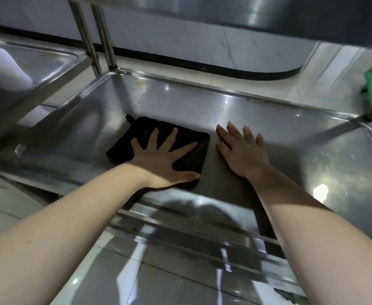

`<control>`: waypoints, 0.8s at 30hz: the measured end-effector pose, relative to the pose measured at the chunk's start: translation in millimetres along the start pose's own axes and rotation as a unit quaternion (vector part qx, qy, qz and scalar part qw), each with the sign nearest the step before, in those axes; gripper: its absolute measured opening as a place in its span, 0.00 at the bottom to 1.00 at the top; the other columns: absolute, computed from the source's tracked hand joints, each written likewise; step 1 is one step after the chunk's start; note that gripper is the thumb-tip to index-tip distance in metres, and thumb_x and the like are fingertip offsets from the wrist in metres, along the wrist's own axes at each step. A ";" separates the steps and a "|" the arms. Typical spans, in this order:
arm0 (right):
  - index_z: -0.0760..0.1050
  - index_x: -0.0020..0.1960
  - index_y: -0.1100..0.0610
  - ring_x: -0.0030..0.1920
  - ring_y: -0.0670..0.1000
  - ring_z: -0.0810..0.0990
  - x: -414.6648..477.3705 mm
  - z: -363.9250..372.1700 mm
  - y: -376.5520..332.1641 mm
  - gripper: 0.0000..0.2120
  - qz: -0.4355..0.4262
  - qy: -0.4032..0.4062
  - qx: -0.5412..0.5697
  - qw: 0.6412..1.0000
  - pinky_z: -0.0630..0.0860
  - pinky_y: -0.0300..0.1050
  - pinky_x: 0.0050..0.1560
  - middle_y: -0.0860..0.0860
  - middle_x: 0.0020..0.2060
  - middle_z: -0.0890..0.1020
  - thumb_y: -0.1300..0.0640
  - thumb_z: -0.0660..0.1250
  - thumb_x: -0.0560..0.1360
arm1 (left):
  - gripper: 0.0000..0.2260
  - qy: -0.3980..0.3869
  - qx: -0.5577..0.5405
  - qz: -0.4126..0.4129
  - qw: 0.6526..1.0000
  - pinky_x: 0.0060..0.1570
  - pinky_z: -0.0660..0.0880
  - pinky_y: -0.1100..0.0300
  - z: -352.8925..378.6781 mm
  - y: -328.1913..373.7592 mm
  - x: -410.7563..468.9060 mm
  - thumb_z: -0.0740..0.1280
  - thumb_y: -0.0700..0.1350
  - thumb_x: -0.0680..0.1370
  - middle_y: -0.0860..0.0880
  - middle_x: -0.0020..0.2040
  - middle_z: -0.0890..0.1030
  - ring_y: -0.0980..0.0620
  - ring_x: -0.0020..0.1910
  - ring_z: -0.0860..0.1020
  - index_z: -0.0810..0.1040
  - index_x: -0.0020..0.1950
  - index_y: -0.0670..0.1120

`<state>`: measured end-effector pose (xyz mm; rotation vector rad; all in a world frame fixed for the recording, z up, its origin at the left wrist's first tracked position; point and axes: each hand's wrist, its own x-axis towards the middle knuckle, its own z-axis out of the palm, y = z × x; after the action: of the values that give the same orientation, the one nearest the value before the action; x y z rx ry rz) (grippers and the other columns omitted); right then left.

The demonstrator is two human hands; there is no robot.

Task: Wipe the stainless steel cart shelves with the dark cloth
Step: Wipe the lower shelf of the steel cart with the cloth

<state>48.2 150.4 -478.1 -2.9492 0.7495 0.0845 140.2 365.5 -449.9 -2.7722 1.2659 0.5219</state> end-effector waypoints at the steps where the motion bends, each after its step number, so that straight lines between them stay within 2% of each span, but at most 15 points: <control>1: 0.44 0.79 0.37 0.79 0.56 0.43 -0.7 -0.9 -1.6 0.25 0.001 -0.001 -0.002 1.000 0.42 0.62 0.76 0.42 0.80 0.46 0.39 0.43 0.82 | 0.37 -0.009 0.005 0.004 1.000 0.67 0.37 0.25 6.2 7.6 -20.2 0.49 0.80 0.68 0.54 0.78 0.30 0.38 0.76 0.31 0.33 0.71 0.76; 3: 0.45 0.79 0.37 0.79 0.57 0.43 -2.1 -2.7 -2.0 0.25 -0.001 -0.004 -0.004 1.000 0.42 0.63 0.76 0.42 0.80 0.46 0.40 0.44 0.83 | 0.37 -0.014 0.011 0.014 1.000 0.66 0.35 0.25 17.0 32.6 -49.5 0.53 0.78 0.70 0.53 0.78 0.30 0.36 0.75 0.30 0.35 0.72 0.75; 5: 0.48 0.78 0.36 0.79 0.56 0.43 -2.4 -7.3 1.1 0.24 -0.011 -0.016 0.040 0.999 0.39 0.63 0.75 0.42 0.80 0.49 0.41 0.47 0.83 | 0.38 -0.011 0.002 0.020 1.000 0.64 0.31 0.25 24.4 60.6 -59.2 0.54 0.78 0.69 0.51 0.79 0.32 0.35 0.75 0.29 0.38 0.73 0.74; 7: 0.54 0.77 0.34 0.80 0.52 0.46 -3.4 -12.5 8.1 0.22 -0.016 -0.018 0.178 0.984 0.36 0.60 0.76 0.40 0.77 0.59 0.43 0.52 0.84 | 0.38 -0.020 -0.004 0.007 1.000 0.61 0.29 0.24 27.1 83.0 -53.2 0.53 0.79 0.69 0.50 0.80 0.34 0.34 0.75 0.30 0.40 0.74 0.74; 8: 0.58 0.76 0.34 0.79 0.51 0.48 -5.2 -16.5 12.0 0.21 -0.007 -0.008 0.268 0.963 0.36 0.59 0.76 0.41 0.75 0.62 0.45 0.54 0.84 | 0.38 -0.024 -0.004 0.002 1.000 0.60 0.29 0.23 27.1 93.0 -47.8 0.52 0.78 0.69 0.49 0.80 0.34 0.33 0.74 0.30 0.41 0.75 0.73; 10: 0.64 0.74 0.37 0.79 0.52 0.51 -11.7 -23.3 20.5 0.20 0.009 0.010 0.383 0.924 0.41 0.58 0.77 0.48 0.76 0.65 0.50 0.57 0.84 | 0.38 -0.016 0.004 0.007 1.000 0.58 0.30 0.21 26.7 113.8 -37.8 0.52 0.78 0.70 0.47 0.79 0.32 0.30 0.74 0.30 0.39 0.75 0.71; 13: 0.69 0.73 0.44 0.77 0.50 0.59 -29.5 -31.6 34.2 0.19 0.011 -0.001 0.446 0.895 0.52 0.50 0.77 0.49 0.74 0.69 0.55 0.60 0.83 | 0.38 0.012 0.021 0.024 0.999 0.58 0.31 0.21 26.6 144.0 -27.0 0.49 0.78 0.71 0.46 0.79 0.31 0.29 0.73 0.30 0.38 0.76 0.69; 15: 0.72 0.71 0.47 0.71 0.45 0.68 -41.7 -35.3 45.0 0.20 0.024 0.011 0.502 0.865 0.61 0.40 0.71 0.47 0.70 0.73 0.58 0.62 0.81 | 0.38 0.020 0.015 0.027 0.999 0.59 0.31 0.21 27.4 156.7 -22.9 0.49 0.78 0.71 0.46 0.79 0.32 0.30 0.74 0.30 0.39 0.77 0.68; 17: 0.74 0.70 0.51 0.66 0.45 0.73 -50.5 -37.3 55.2 0.19 0.041 0.049 0.518 0.853 0.66 0.35 0.66 0.47 0.66 0.76 0.61 0.64 0.79 | 0.39 0.016 -0.001 0.031 0.999 0.60 0.31 0.22 27.4 161.7 -22.7 0.49 0.79 0.70 0.46 0.79 0.33 0.31 0.74 0.30 0.41 0.77 0.68; 20: 0.79 0.63 0.54 0.60 0.45 0.77 -71.7 -41.5 57.7 0.16 0.017 0.126 0.428 0.895 0.68 0.27 0.59 0.48 0.59 0.80 0.64 0.66 0.77 | 0.38 0.011 -0.071 0.065 0.995 0.66 0.31 0.27 18.0 151.1 -29.9 0.53 0.77 0.71 0.49 0.81 0.39 0.37 0.77 0.33 0.47 0.78 0.67; 22: 0.81 0.58 0.51 0.59 0.48 0.78 -94.5 -42.2 53.3 0.13 -0.035 0.131 0.356 0.925 0.70 0.35 0.62 0.47 0.55 0.82 0.62 0.69 0.76 | 0.36 0.037 -0.115 0.102 0.987 0.73 0.40 0.34 7.7 129.6 -40.2 0.60 0.73 0.73 0.49 0.82 0.49 0.42 0.80 0.43 0.57 0.78 0.64; 24: 0.83 0.54 0.51 0.56 0.47 0.79 -125.8 -42.9 47.1 0.09 -0.087 0.087 0.315 0.941 0.71 0.40 0.61 0.45 0.51 0.82 0.57 0.72 0.73 | 0.32 0.073 -0.131 0.150 0.977 0.76 0.53 0.43 3.5 102.2 -52.0 0.67 0.66 0.74 0.48 0.79 0.60 0.46 0.79 0.54 0.66 0.76 0.58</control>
<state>-83.5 164.2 -429.6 -2.4008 0.4197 -0.3657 31.8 336.1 -426.9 -2.8863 1.7885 0.5461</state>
